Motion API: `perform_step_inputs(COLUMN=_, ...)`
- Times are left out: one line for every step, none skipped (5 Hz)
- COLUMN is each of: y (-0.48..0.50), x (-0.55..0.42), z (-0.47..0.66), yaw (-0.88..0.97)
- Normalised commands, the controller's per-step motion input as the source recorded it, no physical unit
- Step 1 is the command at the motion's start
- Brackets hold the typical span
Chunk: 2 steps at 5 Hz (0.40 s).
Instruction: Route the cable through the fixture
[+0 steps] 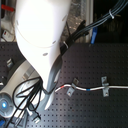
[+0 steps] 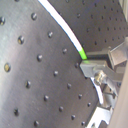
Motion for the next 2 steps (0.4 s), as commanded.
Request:
perform_step_inputs(y=0.0, x=0.0, z=0.0, yaw=0.33)
perform_step_inputs(y=0.0, x=0.0, z=0.0, yaw=0.23)
